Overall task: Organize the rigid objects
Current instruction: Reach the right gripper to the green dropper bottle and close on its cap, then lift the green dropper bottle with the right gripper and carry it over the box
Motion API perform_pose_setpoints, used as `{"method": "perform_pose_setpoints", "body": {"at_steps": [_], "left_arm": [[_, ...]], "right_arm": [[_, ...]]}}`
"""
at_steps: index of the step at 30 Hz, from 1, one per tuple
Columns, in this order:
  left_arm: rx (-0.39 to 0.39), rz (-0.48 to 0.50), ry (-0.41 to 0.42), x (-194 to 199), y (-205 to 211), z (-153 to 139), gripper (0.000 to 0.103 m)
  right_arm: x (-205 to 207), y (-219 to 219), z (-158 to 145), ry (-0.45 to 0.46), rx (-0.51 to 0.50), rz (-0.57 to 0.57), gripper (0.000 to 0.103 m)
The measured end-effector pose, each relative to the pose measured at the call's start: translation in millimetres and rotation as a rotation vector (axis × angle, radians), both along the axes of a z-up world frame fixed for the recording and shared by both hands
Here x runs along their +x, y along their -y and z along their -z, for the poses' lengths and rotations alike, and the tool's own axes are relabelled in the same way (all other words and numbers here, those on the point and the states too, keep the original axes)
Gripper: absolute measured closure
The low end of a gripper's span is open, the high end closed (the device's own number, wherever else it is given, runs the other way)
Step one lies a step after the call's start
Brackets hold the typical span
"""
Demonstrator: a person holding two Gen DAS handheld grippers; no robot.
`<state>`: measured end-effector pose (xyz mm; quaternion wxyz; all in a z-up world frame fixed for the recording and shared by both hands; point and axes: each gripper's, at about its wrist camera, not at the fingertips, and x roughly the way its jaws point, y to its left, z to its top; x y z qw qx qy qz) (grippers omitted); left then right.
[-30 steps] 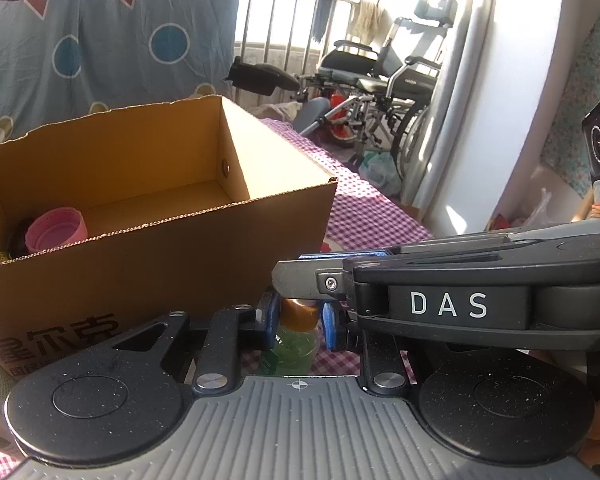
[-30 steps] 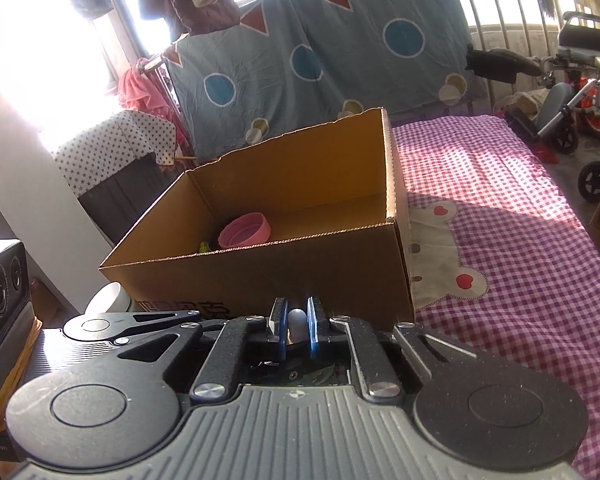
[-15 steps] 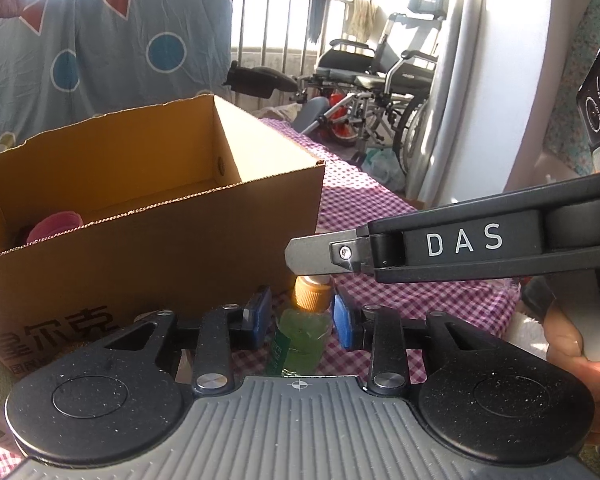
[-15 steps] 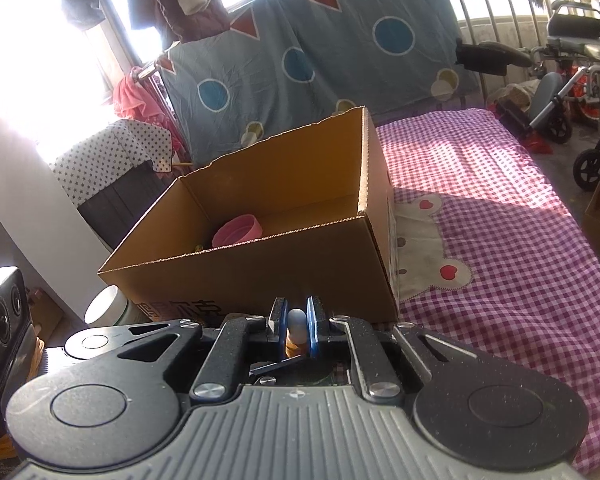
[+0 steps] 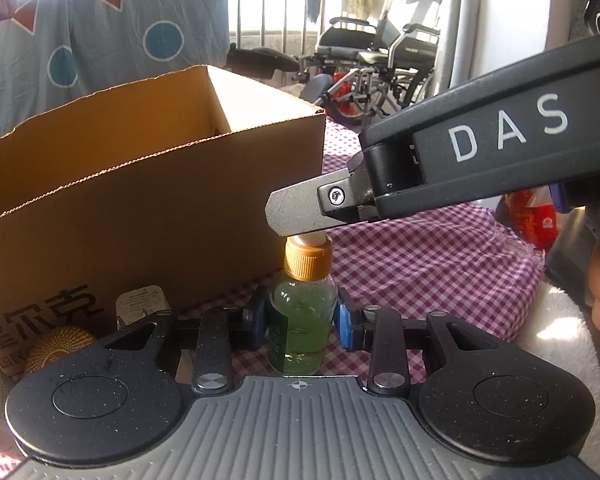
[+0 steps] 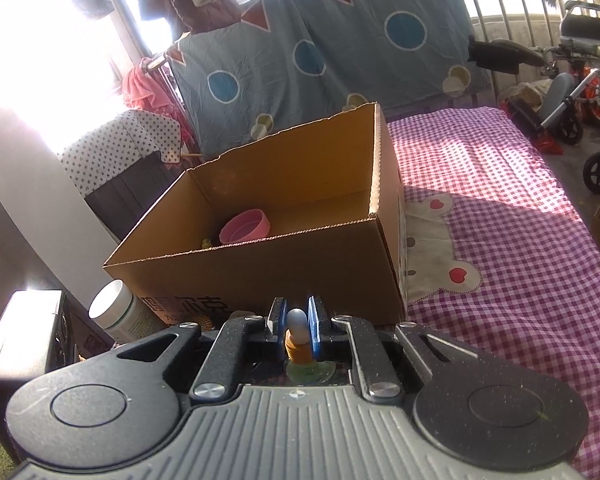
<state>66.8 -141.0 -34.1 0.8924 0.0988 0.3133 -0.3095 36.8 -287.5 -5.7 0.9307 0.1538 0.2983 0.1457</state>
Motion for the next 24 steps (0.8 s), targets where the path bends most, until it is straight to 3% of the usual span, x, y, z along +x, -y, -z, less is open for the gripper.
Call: {"method": "perform_pose_setpoints", "body": {"at_steps": [7,11,16,24], "left_arm": [[0.01,-0.003,0.022,-3.0,-4.3,2.2,0.071],[0.014,-0.005,0.037,-5.7,-3.1,2.7,0.071],[0.008,-0.005,0.044,-10.7,0.1,2.3,0.072],[-0.022,-0.027,0.14,-25.9,-13.3,-43.9,0.072]], "right_arm": [[5.5,-2.2,5.4,-0.045,0.001,-0.028,0.068],[8.8,-5.6,12.1,-0.072,-0.01,-0.035,0.069],[6.6,-7.6,6.3,-0.067,-0.033,-0.034,0.079],[-7.1,-20.4,-47.3,0.042,-0.07,-0.088,0.079]]}}
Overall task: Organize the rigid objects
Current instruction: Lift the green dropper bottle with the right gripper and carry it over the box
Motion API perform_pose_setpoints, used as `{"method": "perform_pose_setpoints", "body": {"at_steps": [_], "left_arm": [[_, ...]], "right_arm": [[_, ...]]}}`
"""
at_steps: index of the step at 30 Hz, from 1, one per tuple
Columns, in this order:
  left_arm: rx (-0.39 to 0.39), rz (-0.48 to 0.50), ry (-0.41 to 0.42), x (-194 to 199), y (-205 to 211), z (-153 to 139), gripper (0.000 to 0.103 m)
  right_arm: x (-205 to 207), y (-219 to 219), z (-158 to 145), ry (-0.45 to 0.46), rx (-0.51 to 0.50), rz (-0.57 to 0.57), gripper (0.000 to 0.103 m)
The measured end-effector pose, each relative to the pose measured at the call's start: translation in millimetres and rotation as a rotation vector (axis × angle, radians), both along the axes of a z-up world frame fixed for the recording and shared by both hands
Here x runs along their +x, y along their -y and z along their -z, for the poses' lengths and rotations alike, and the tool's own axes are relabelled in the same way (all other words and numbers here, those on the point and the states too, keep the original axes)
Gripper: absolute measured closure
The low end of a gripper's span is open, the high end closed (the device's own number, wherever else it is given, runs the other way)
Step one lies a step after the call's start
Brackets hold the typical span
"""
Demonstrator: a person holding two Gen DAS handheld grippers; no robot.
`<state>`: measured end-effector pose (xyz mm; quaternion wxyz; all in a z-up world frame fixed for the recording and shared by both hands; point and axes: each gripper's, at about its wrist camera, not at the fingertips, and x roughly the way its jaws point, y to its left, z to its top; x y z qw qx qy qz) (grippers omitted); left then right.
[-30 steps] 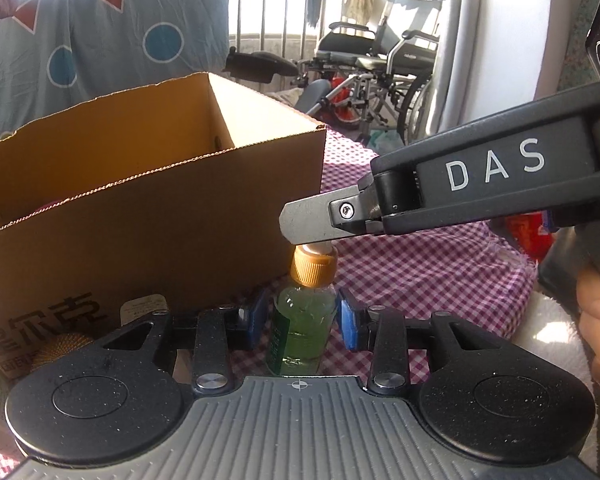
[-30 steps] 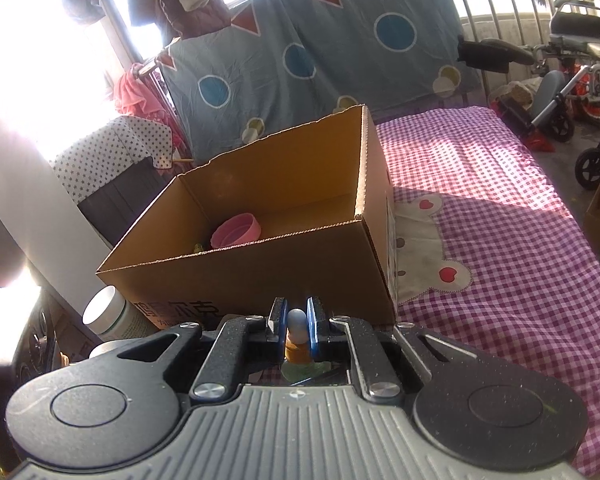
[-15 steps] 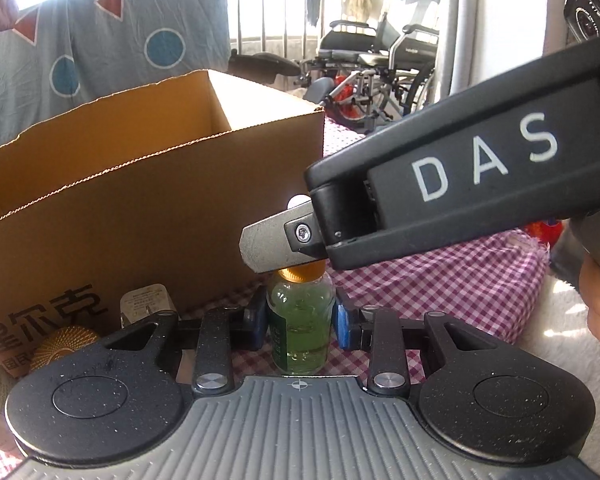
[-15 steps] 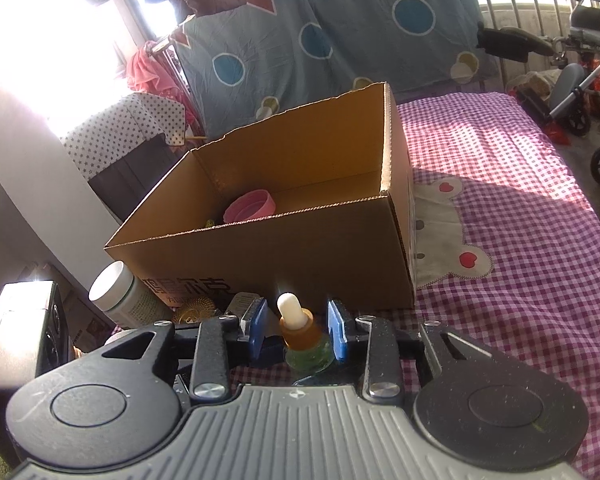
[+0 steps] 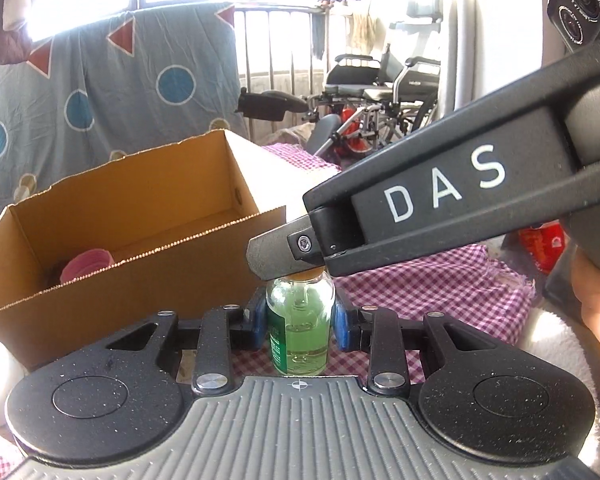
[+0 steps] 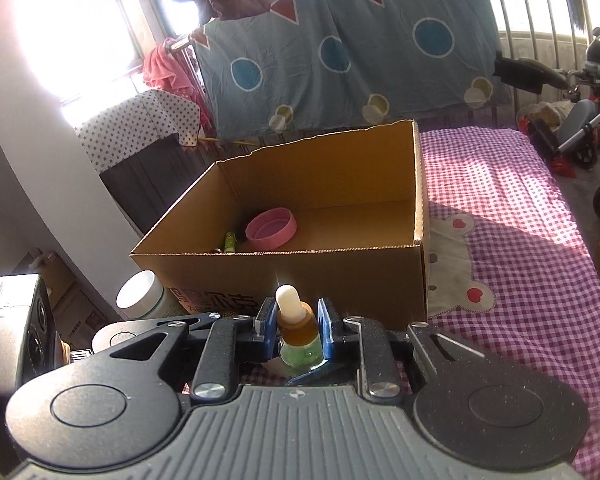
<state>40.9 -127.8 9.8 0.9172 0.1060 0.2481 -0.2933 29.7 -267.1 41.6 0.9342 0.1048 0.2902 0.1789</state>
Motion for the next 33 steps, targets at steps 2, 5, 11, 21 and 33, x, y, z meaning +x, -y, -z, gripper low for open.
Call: {"method": "perform_pose_setpoints", "body": {"at_steps": [2,5,11,21,33], "left_arm": [[-0.01,-0.012,0.03,0.4,-5.0,-18.1,0.072],[-0.025,-0.031,0.059,10.5,-11.5,-44.8,0.072],[-0.033,-0.072,-0.037,72.4,-12.6,-74.4,0.072],[-0.035,-0.202,-0.352,197.4,-19.2,-41.0,0.071],[0.004,-0.343,-0.443,241.0,-27.1,-22.5,0.07]], "right_arm": [[1.6,-4.0,-20.3,0.042,-0.012,-0.031,0.079],[14.9,-9.3,-48.3,0.089,-0.032,-0.082,0.079],[91.0,-12.1,-76.3,0.032,-0.03,-0.16,0.079],[235.4,-16.8,-41.3,-0.208,0.025,-0.193,0.079],[305.3,-32.3,3.9,-0.252,0.005,-0.219,0.079]]}}
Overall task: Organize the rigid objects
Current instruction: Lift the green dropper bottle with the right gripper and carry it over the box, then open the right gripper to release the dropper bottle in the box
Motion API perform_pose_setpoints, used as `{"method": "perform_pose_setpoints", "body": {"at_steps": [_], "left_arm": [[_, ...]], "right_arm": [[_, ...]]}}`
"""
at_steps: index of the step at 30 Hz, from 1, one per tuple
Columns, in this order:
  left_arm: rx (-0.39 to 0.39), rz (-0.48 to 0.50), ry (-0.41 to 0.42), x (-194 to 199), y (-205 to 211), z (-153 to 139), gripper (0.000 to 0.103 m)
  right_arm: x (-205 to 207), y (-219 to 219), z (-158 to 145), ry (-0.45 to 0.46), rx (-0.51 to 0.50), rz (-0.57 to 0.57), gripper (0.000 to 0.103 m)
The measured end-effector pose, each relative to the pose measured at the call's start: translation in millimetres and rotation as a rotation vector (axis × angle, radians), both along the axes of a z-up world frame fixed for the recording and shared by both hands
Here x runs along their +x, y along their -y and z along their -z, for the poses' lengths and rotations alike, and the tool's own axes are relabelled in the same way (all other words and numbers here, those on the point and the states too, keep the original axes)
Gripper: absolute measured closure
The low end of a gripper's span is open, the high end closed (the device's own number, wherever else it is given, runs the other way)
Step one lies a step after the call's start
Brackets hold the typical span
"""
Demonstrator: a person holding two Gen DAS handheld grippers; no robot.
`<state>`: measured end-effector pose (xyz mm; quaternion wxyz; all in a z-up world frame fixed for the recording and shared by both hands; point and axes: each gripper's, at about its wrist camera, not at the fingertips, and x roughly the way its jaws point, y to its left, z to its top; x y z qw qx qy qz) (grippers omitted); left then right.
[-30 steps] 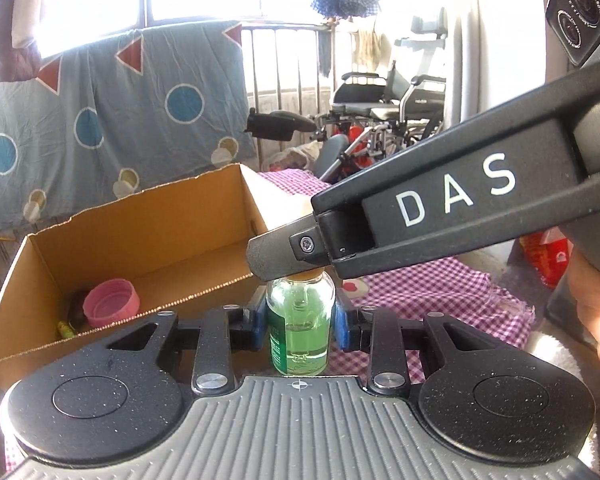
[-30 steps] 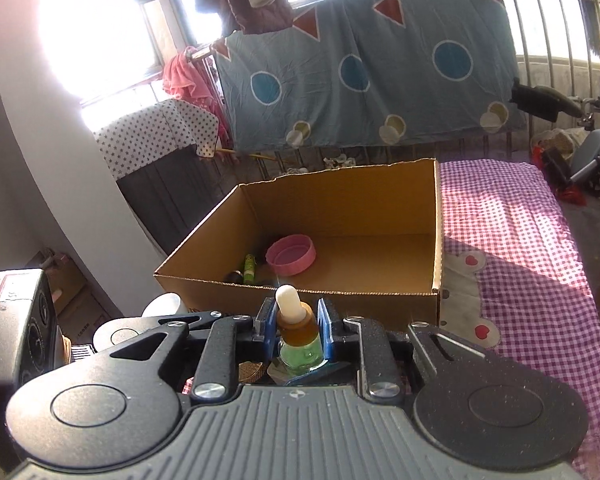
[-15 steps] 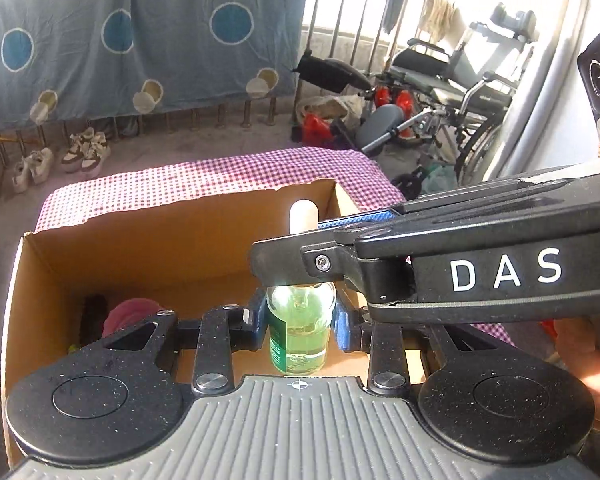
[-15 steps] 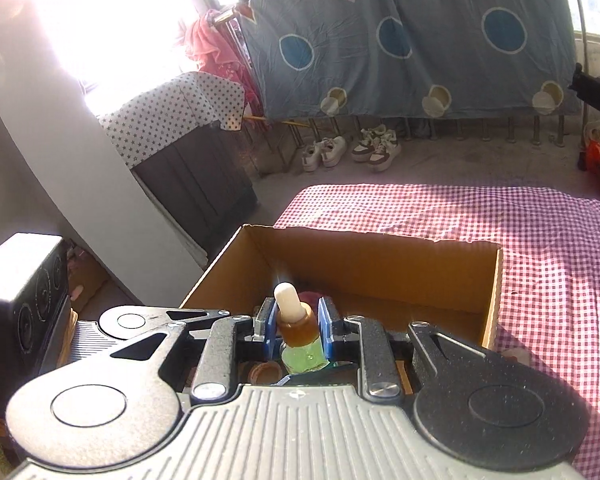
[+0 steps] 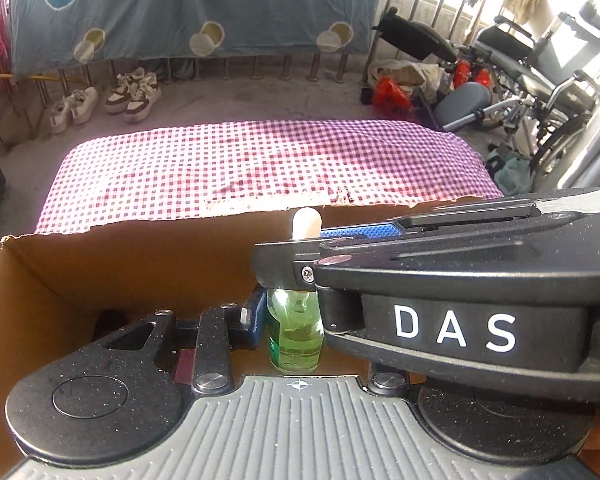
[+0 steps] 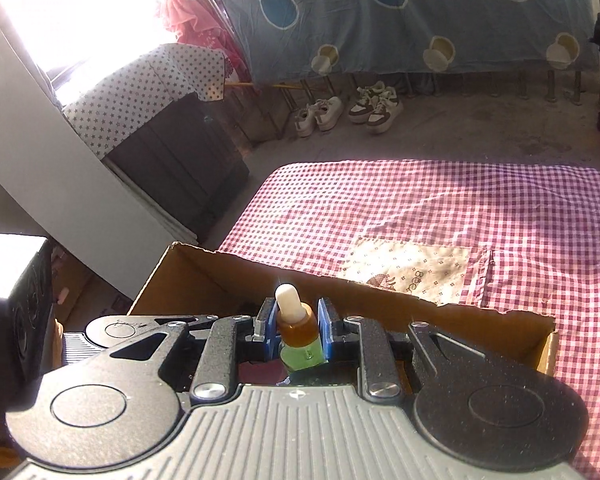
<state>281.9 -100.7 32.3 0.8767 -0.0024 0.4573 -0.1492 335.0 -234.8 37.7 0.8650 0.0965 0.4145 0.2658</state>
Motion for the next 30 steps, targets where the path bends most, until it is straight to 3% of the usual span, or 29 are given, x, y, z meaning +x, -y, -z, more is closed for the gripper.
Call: {"method": "perform_pose_setpoints", "body": {"at_steps": [7,12,14,16,18,24,30], "left_arm": [[0.013,-0.033,-0.069,9.6,-3.3,11.3,0.064],[0.0,-0.027,-0.051,4.4,-4.5,7.3,0.059],[-0.006,-0.031,-0.04,0.3,-5.3,2.4,0.051],[-0.007,-0.03,-0.021,-5.0,-6.8,-3.4,0.042],[-0.01,-0.031,-0.004,-11.0,-8.1,-8.8,0.039],[-0.033,-0.027,0.05,-40.2,-14.2,-35.7,0.034],[-0.064,0.058,0.155,-102.0,-22.5,-65.4,0.021]], "right_arm": [[11.6,-13.6,27.9,-0.041,-0.043,-0.007,0.078],[5.4,-10.4,19.6,-0.034,-0.024,0.002,0.075],[-0.7,-6.8,11.1,-0.021,-0.019,0.013,0.057],[-8.8,-2.4,1.2,0.009,-0.014,0.022,0.047],[-20.7,5.9,-13.2,0.036,-0.003,0.039,0.047],[-83.4,43.8,-57.6,0.115,0.106,0.096,0.047],[-189.1,87.4,-79.1,0.203,0.258,0.167,0.047]]}}
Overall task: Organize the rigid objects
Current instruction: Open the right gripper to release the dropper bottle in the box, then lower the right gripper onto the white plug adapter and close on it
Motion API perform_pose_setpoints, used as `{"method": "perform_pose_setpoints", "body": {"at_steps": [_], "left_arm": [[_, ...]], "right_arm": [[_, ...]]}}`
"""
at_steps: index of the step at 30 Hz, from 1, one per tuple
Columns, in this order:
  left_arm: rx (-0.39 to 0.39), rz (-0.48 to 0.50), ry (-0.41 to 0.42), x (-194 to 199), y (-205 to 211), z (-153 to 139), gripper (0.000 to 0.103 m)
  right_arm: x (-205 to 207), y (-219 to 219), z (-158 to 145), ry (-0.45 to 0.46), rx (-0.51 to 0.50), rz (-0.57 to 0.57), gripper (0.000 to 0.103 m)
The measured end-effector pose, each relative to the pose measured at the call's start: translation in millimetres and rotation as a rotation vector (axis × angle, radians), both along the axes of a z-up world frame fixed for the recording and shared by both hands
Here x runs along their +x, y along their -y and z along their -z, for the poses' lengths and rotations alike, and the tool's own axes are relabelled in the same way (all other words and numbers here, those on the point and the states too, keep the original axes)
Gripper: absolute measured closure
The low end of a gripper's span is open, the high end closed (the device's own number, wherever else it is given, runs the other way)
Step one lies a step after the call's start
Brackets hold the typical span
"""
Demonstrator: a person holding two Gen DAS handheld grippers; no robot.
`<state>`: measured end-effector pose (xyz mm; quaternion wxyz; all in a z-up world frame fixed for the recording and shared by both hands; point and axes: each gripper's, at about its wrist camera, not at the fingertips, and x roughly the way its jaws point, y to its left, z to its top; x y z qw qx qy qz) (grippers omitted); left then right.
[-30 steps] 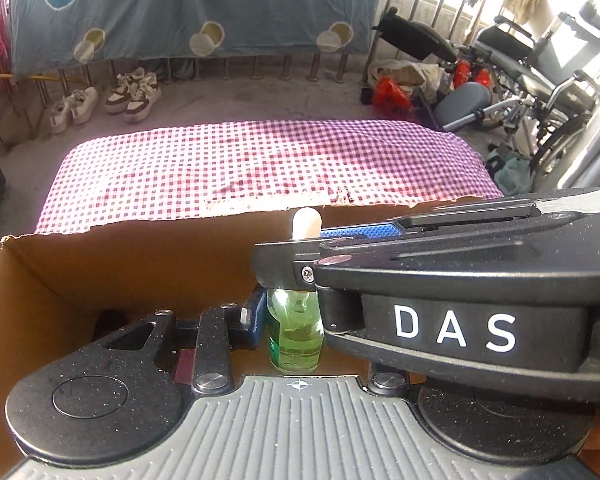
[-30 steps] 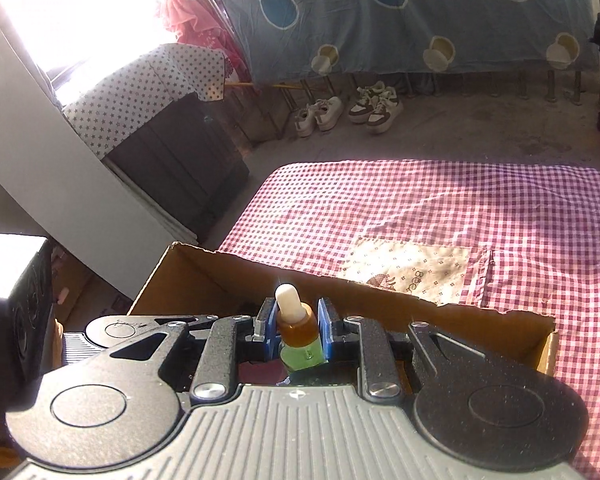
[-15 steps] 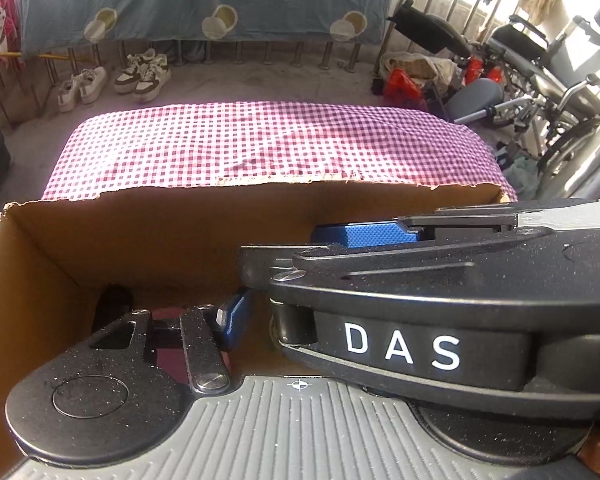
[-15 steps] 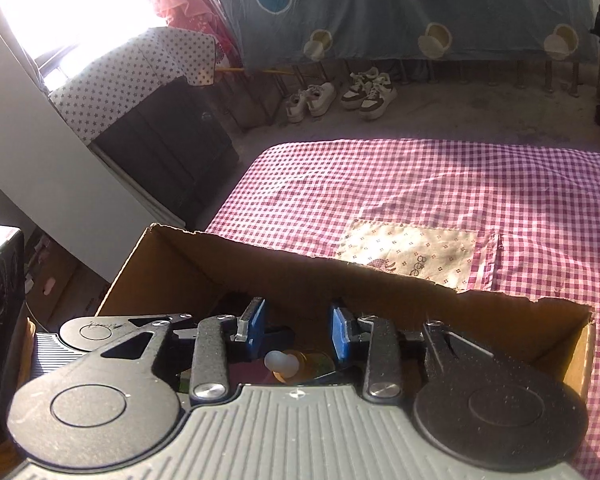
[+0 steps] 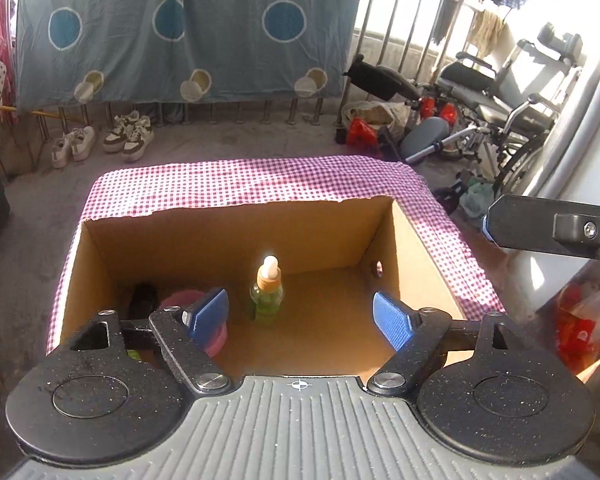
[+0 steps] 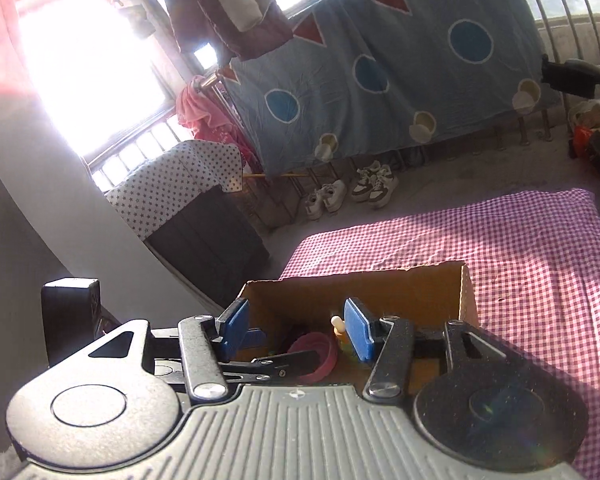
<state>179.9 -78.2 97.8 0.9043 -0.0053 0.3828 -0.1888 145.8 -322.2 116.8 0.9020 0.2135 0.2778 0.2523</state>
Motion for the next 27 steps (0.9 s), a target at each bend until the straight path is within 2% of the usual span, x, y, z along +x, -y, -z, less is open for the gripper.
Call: {"method": "perform_pose_setpoints", "body": {"at_steps": [5,10,13,17,27], "left_arm": [[-0.047,0.075,0.048,-56.8,-8.0,1.5,0.011],[-0.04,0.104,0.066,-94.6,-5.5,28.7,0.009],[-0.012,0.126,0.082,-110.4,-0.7,43.2,0.009],[0.04,0.149,0.101,-126.3,4.8,61.9,0.009],[0.08,0.165,0.096,-135.8,9.5,89.3,0.01]], "right_arm": [[-71.8,12.7,32.9,-0.007,0.118,0.066,0.047],[-106.2,7.7,87.7,-0.11,0.2,0.149,0.047],[-112.3,3.1,116.5,-0.182,0.254,0.156,0.047],[-110.5,-4.6,139.3,-0.261,0.257,0.157,0.047],[-107.0,-19.8,151.1,-0.297,0.24,0.15,0.047]]}}
